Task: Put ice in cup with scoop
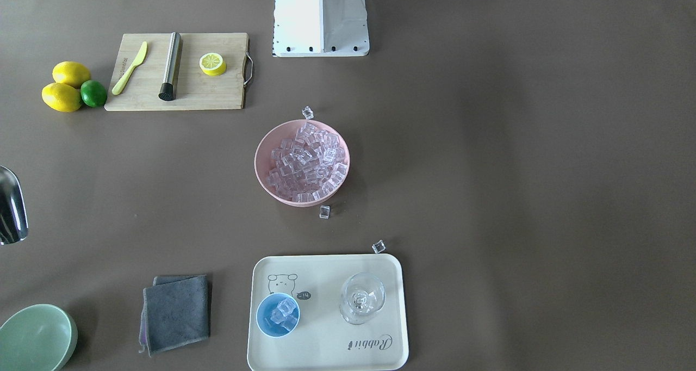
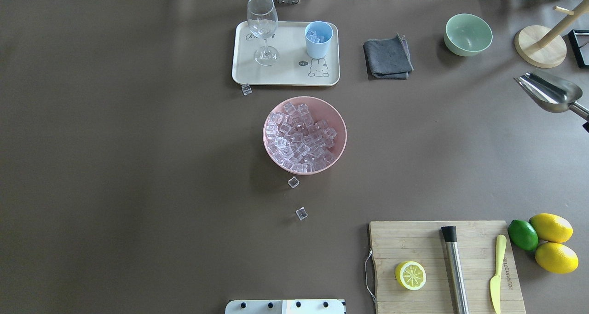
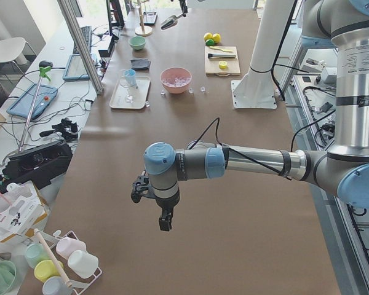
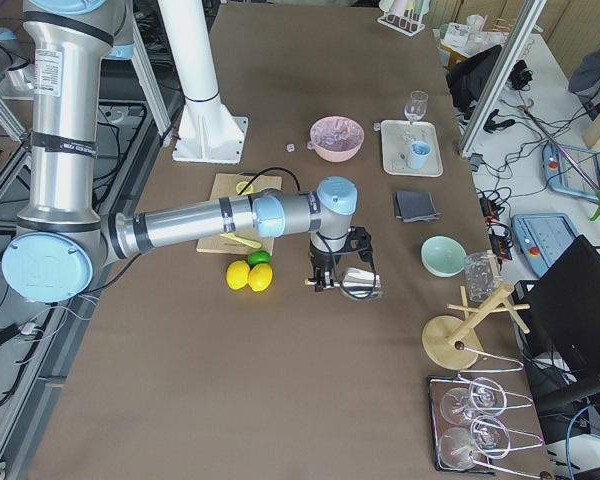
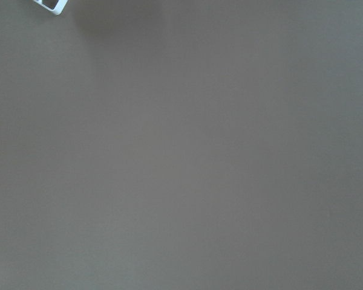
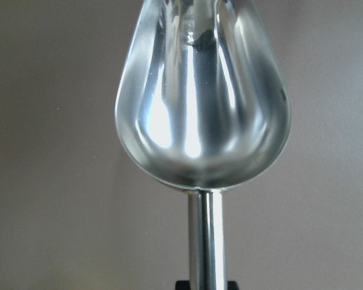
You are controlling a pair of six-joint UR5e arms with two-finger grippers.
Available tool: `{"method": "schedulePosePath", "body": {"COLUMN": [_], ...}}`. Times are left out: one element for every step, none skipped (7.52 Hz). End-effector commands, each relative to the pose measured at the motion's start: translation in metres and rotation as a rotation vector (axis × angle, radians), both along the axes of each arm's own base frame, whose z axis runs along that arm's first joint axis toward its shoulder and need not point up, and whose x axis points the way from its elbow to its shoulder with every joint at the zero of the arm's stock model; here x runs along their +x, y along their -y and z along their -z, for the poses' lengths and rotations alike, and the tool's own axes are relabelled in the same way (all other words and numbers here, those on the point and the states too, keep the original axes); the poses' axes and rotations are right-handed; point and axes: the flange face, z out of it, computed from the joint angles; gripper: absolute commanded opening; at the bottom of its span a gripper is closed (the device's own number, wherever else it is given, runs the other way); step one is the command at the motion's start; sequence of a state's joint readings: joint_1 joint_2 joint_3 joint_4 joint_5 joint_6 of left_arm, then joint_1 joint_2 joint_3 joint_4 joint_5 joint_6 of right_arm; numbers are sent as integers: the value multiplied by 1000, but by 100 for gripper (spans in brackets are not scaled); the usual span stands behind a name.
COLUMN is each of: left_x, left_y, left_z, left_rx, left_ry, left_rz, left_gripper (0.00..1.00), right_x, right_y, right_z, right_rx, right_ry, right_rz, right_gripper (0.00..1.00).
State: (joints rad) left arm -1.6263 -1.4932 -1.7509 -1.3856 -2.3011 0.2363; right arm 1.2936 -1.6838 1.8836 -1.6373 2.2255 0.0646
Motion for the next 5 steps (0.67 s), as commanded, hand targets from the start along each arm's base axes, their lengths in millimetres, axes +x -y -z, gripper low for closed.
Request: {"method": "schedulePosePath", "body": {"left_x": [10, 16, 16, 16, 16], "left_y": [2, 3, 4, 4, 4], "left_z": [5, 6, 6, 6, 6], "left_rx": [3, 5, 5, 6, 6], "left_ry": [-47, -45, -45, -42, -42], "left_rz": [-9, -23, -25, -26, -26], "left_gripper": [99, 99, 99, 99, 99], "right_x": [27, 32, 34, 34, 34], "right_y": [-47, -58, -70, -73, -74], "right_z": [-87, -122, -151, -160, -161], "right_rx": [-92, -98, -89, -76, -72], "right_ry": [25, 65, 88, 109, 113], "right_rz": [-156, -241, -302, -332, -327], "right_gripper": [0, 0, 0, 0, 0]}}
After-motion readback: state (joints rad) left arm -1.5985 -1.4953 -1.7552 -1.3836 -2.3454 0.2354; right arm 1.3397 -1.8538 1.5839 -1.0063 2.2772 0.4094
